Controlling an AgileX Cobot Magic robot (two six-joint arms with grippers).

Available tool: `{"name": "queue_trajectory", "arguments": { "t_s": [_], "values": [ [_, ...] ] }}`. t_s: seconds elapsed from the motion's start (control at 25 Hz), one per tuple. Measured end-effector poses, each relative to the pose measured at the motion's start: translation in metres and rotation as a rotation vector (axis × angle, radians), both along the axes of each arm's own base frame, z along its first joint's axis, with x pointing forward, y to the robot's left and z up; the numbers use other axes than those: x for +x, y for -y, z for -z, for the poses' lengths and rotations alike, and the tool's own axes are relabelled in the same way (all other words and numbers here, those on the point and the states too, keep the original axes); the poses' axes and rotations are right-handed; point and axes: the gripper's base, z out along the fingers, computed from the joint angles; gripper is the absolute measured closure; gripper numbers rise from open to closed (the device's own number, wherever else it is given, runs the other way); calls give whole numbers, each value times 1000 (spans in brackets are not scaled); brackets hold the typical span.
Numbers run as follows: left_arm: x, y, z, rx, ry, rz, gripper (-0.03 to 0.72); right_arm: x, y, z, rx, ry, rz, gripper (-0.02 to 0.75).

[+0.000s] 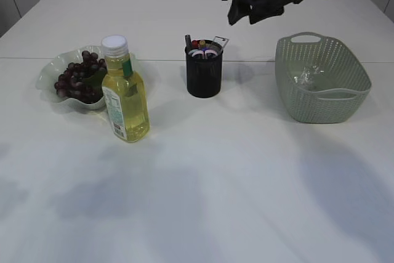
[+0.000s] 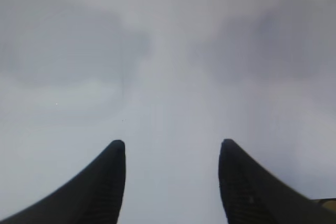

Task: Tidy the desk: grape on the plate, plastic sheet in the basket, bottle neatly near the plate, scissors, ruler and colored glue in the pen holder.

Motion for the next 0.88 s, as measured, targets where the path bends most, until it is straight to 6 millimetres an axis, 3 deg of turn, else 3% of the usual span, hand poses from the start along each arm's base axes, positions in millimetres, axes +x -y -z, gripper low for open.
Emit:
{"name": "queue_trajectory", "arguments": {
  "t_s": [0.16,0.44,0.6,0.88],
  "values": [
    [0,0,0,-2,4,-1,273,-24,11,-22,-76,-113,30,342],
    [2,2,-1,-28,22,-17,273,-63,30,-41,-187,-203,74,342],
    [4,1,-1,-14,45,-14,273,-94,40,-58,-196,-202,80,342],
    [4,1,-1,-13,44,-13,273,-170,63,-81,-226,-182,89,342]
  ]
}}
